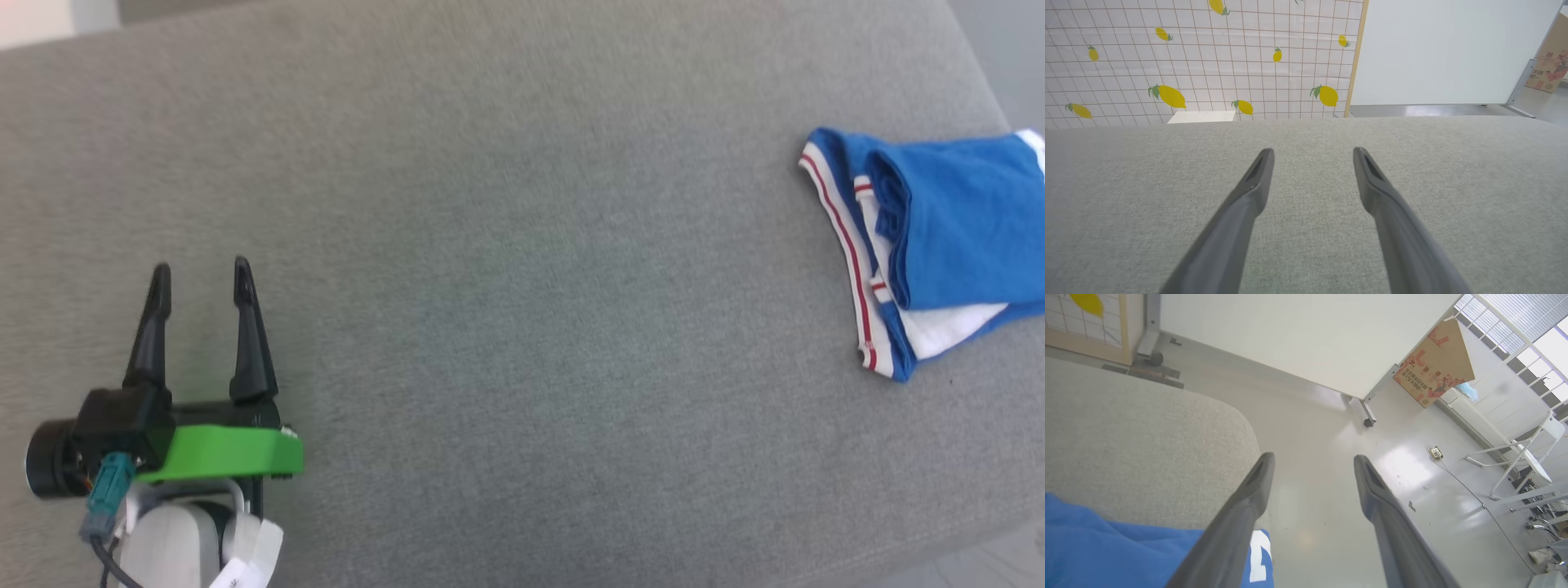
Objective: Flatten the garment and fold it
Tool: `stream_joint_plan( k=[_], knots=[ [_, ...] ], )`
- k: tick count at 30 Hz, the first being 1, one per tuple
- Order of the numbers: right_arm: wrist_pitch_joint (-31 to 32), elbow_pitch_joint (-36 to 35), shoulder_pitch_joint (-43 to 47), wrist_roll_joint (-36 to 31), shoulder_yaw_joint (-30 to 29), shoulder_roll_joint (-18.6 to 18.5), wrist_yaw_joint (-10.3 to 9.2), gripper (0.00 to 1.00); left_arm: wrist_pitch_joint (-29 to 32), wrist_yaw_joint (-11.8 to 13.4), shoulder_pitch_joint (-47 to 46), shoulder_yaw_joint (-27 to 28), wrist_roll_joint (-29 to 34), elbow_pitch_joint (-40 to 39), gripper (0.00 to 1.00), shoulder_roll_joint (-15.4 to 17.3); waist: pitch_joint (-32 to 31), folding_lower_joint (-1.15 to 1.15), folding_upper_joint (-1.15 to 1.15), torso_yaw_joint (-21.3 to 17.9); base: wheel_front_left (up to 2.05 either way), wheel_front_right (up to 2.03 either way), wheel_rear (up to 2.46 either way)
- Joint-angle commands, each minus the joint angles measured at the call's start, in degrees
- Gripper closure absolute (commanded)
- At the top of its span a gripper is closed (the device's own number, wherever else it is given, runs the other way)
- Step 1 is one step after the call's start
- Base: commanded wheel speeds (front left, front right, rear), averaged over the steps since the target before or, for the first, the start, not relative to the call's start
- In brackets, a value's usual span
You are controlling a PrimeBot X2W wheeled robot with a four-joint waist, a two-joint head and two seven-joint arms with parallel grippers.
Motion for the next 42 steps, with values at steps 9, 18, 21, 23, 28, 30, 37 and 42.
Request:
stream_joint_plan(
  k=[9, 18, 21, 23, 28, 30, 37, 42],
  knots=[
    [-3.43, -16.12, 7.69, -7.28, -13.52, 9.49, -0.10, 0.00, -0.21, 0.75, 3.84, 0.24, -1.21, 1.25, 0.00, -0.61, -11.92, 0.00, 0.00, 6.88, 0.00, 0.00, 0.00],
    [-3.45, -34.25, 23.09, -10.17, -17.07, 20.78, -0.10, 0.00, -0.21, 1.99, 6.90, 0.22, -3.70, 2.87, 0.00, -0.71, -16.36, 0.00, 0.00, 9.83, 0.00, 0.00, 0.00],
    [-3.45, -37.40, 28.57, -10.51, -16.91, 23.44, -0.10, 0.00, -0.21, 2.45, 8.04, -0.57, -4.03, 3.59, 0.00, -0.72, -18.01, 0.00, 0.00, 10.82, 0.00, 0.00, 0.00],
    [-3.45, -37.80, 32.20, -10.23, -16.49, 24.45, -0.10, 0.00, -0.21, 2.88, 8.88, -1.01, -4.03, 4.15, 0.00, -0.72, -19.18, 0.00, 0.00, 11.35, 0.00, 0.00, 0.00],
    [-3.45, -39.99, 40.82, -9.99, -18.43, 27.84, -0.10, 0.00, -0.21, 3.39, 11.18, -2.17, -4.21, 5.00, 0.00, -0.72, -21.83, 0.00, 0.00, 12.25, 0.00, 0.00, 0.00],
    [-3.45, -41.17, 44.21, -10.31, -19.49, 29.24, -0.10, 0.00, -0.21, 3.51, 12.00, -2.58, -4.18, 5.24, 0.00, -0.72, -22.65, 0.00, 0.00, 12.57, 0.00, 0.00, 0.00],
    [-3.45, -45.49, 53.63, -12.61, -21.16, 34.03, -0.10, 0.00, -0.21, 3.80, 13.70, -3.12, -4.24, 5.42, 0.00, -0.73, -23.94, 0.00, 0.00, 13.12, 0.00, 0.00, 0.00],
    [-3.45, -49.10, 57.58, -14.41, -21.53, 36.13, -0.10, 0.00, -0.21, 3.93, 14.15, -3.60, -4.25, 5.42, 0.00, -0.73, -24.24, 0.00, 0.00, 13.26, 0.00, 0.00, 0.00]
  ],
)
